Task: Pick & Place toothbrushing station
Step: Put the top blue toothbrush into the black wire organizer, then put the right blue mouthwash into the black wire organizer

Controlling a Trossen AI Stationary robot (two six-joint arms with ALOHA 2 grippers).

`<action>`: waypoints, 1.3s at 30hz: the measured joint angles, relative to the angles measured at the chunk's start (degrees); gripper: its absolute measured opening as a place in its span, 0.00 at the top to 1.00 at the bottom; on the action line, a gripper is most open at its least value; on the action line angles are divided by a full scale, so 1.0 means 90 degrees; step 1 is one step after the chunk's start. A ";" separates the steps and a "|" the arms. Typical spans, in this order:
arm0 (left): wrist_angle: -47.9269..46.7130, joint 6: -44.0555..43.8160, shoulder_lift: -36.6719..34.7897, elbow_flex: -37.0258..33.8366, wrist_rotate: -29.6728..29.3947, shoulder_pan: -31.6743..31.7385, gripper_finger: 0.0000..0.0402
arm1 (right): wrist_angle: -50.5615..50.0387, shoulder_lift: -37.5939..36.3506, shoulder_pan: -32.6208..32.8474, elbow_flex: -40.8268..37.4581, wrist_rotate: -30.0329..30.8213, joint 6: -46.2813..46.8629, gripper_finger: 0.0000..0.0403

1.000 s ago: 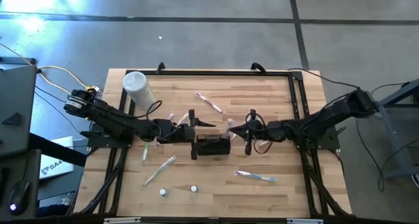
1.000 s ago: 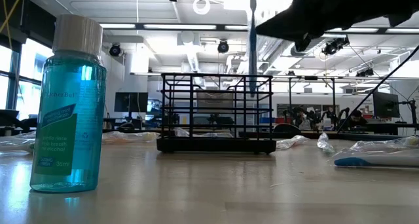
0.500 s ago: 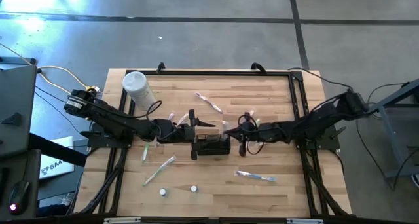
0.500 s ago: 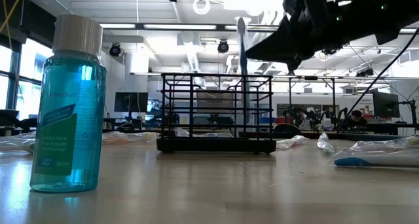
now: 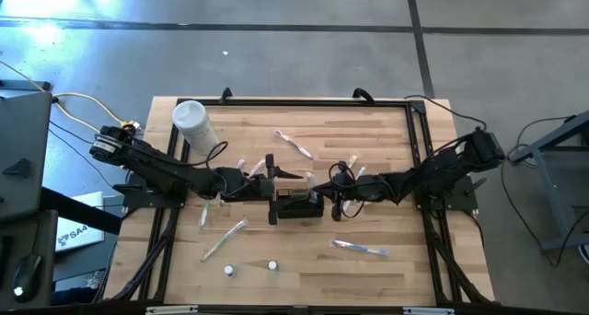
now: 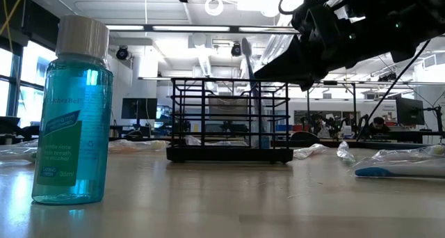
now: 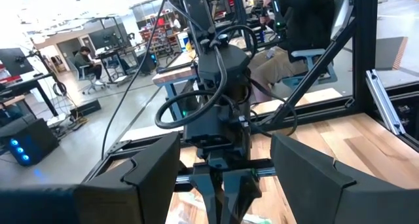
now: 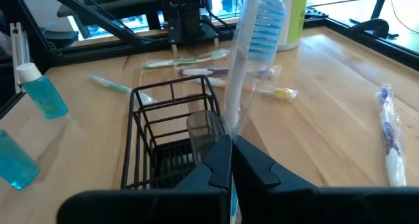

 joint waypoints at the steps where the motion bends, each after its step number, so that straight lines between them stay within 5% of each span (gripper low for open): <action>1: -0.0022 0.0000 -0.0002 0.0000 0.0002 0.0000 0.41 | 0.0000 0.0000 0.0000 0.0000 0.0017 0.0000 1.00; 15: -0.0137 -0.0276 -0.0002 0.0000 0.0021 -0.0001 0.41 | -0.0050 -0.0269 0.0021 0.0000 -0.0056 -0.0109 0.97; 30: -0.0174 -0.0258 -0.0002 0.0000 0.0017 -0.0001 0.41 | -0.0177 -0.0451 0.0192 -0.0002 0.0223 -0.0548 0.50; 39: -0.1655 -0.0057 -0.0549 0.0185 0.0282 -0.0326 0.41 | -0.0467 -0.1358 0.0681 -0.0007 0.1097 -0.1583 0.43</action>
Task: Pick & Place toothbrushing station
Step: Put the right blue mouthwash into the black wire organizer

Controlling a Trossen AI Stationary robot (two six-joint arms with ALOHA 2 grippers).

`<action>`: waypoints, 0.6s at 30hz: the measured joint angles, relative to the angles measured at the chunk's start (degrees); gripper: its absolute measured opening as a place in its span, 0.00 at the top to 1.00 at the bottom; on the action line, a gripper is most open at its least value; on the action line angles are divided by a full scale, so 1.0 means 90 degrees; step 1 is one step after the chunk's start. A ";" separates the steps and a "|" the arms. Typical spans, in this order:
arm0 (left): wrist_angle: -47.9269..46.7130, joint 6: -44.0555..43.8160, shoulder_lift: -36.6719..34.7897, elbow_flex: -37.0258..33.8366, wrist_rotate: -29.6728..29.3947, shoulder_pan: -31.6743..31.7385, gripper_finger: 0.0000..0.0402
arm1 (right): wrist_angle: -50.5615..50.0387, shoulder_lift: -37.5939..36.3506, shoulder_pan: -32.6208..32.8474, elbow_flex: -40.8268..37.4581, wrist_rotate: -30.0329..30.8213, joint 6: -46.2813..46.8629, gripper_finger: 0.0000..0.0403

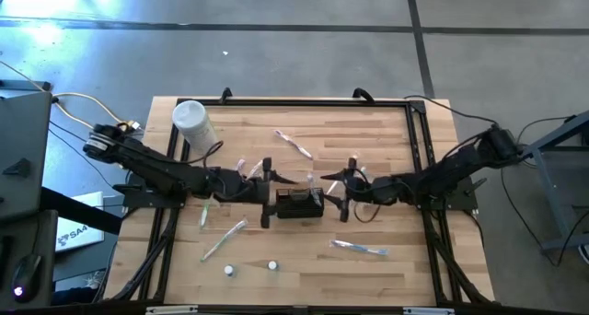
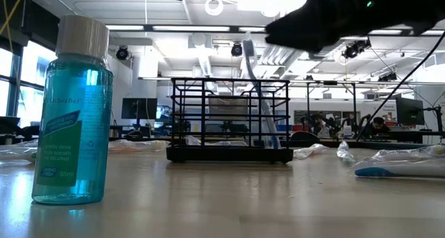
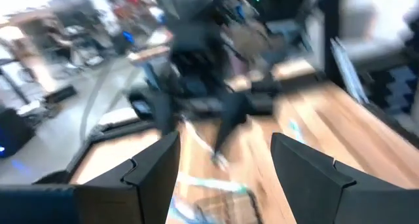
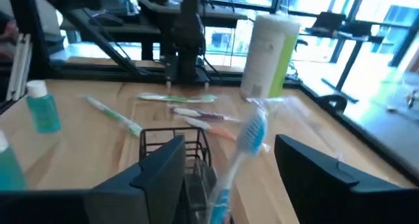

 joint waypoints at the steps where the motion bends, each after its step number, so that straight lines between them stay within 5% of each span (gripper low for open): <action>1: -0.0442 0.0107 -0.0048 0.0158 0.0037 -0.0111 0.41 | -0.0019 -0.0118 0.0075 0.0000 0.0075 -0.0118 0.43; 5: -0.2612 -0.0040 -0.0039 0.1008 0.0075 -0.0674 0.41 | -0.0372 -0.0671 0.0404 0.0005 0.0372 -0.0272 0.43; 10: -0.4592 -0.1350 0.0326 0.1997 0.0075 -0.1249 0.41 | -0.0676 -0.1111 0.0700 0.0005 0.0444 -0.0268 0.43; 18: -0.5266 -0.2676 0.0971 0.2359 0.0761 -0.1597 0.41 | -0.0830 -0.1192 0.0897 0.0005 0.0441 -0.0258 0.43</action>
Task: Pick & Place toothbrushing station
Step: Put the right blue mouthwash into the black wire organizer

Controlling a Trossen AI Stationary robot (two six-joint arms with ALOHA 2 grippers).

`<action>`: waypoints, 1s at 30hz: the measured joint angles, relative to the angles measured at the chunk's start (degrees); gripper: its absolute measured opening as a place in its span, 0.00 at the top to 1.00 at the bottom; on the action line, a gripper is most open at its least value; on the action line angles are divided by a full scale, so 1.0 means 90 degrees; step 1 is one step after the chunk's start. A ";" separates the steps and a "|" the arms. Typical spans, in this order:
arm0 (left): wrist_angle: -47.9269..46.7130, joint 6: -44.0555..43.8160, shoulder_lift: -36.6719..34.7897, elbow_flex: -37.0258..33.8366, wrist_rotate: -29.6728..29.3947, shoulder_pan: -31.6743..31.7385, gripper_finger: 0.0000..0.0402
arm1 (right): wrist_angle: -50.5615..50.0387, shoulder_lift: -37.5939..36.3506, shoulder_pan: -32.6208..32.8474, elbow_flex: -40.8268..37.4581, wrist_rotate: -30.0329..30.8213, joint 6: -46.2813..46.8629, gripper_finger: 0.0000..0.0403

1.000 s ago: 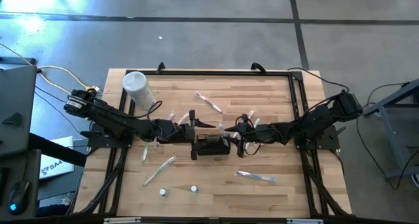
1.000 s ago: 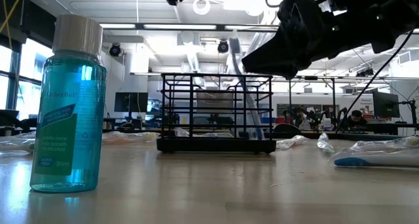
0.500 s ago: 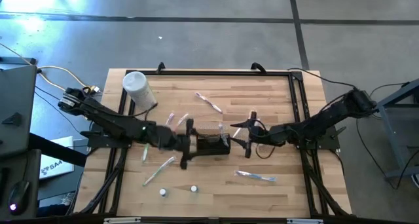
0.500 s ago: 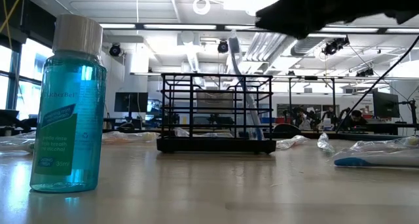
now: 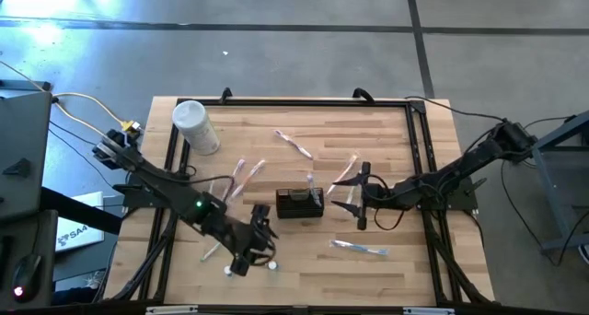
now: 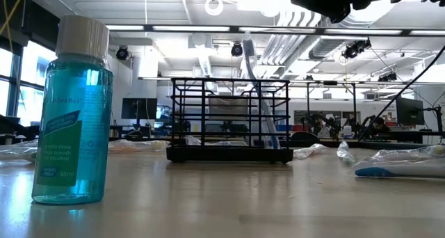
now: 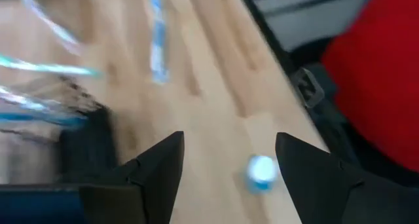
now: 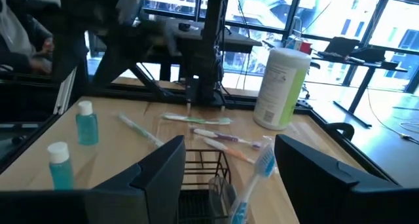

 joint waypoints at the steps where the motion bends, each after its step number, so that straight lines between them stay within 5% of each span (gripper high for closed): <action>1: 0.0016 -0.0068 0.0093 0.0004 0.0137 0.0000 0.41 | -0.0020 -0.0002 0.0000 0.0000 0.0002 0.0002 0.43; 11: 0.0060 0.0577 0.0729 0.0004 0.1162 0.0097 0.41 | -0.0080 0.0000 -0.0007 0.0000 -0.0049 0.0005 0.43; 30: 0.0197 0.0814 0.1399 0.0001 0.1530 0.0316 0.41 | -0.0082 0.0000 -0.0007 0.0000 -0.0051 0.0053 0.43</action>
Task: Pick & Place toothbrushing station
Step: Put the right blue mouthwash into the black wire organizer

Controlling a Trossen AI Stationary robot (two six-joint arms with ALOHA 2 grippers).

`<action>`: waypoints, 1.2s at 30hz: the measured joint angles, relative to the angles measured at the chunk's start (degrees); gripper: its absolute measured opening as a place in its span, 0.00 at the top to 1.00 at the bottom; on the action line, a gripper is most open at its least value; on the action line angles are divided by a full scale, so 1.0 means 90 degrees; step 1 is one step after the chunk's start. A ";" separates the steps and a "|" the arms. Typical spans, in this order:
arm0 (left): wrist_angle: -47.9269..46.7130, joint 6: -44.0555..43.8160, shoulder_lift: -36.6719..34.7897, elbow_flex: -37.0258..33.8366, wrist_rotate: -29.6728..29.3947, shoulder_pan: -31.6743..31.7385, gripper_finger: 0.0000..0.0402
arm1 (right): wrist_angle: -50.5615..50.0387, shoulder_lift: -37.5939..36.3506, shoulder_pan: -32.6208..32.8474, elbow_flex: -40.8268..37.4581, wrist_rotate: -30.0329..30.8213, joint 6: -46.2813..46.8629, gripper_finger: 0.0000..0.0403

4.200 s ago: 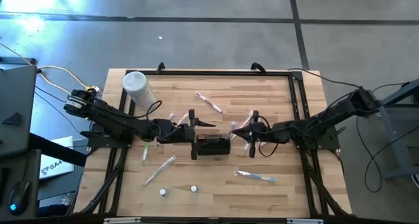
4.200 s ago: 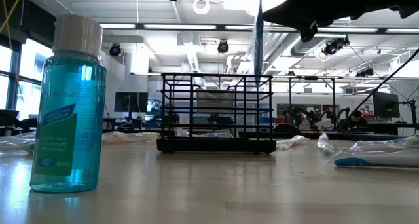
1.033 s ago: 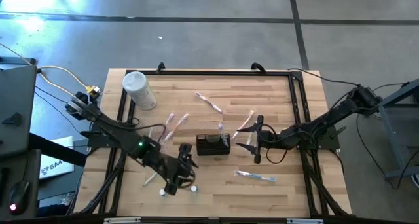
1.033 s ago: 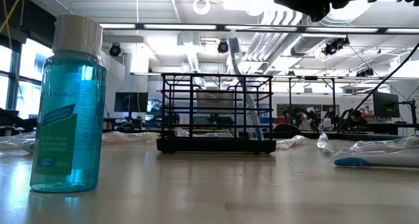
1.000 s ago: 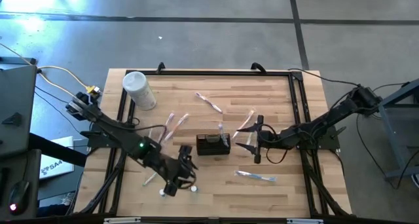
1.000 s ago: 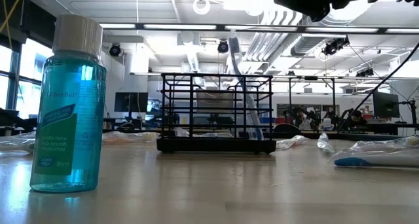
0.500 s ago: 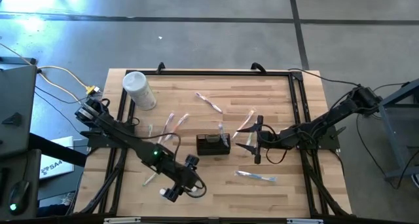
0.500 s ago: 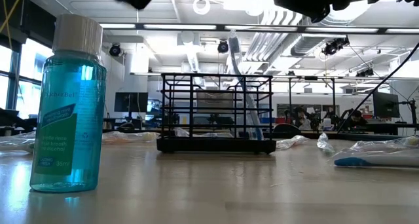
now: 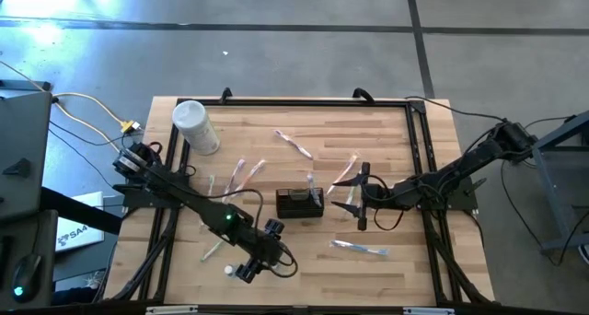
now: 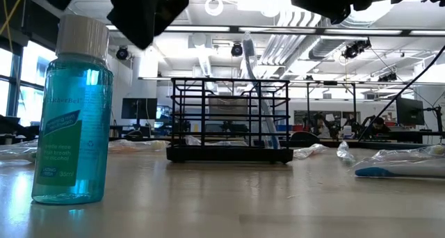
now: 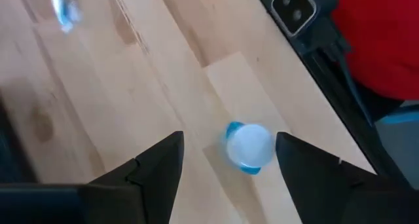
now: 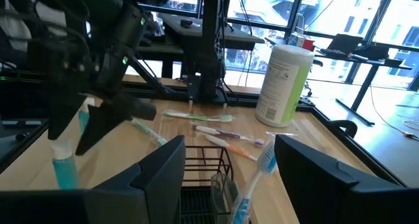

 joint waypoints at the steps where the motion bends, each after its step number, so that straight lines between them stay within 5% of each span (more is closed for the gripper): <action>1: -0.0031 0.0000 0.0010 -0.0003 0.0001 0.0002 0.41 | 0.0000 0.0000 0.0000 0.0000 0.0000 0.0000 0.43; 36: 0.0272 -0.0047 0.0345 -0.0005 0.0598 0.0083 0.51 | -0.0063 0.0000 0.0000 0.0000 -0.0002 0.0000 0.43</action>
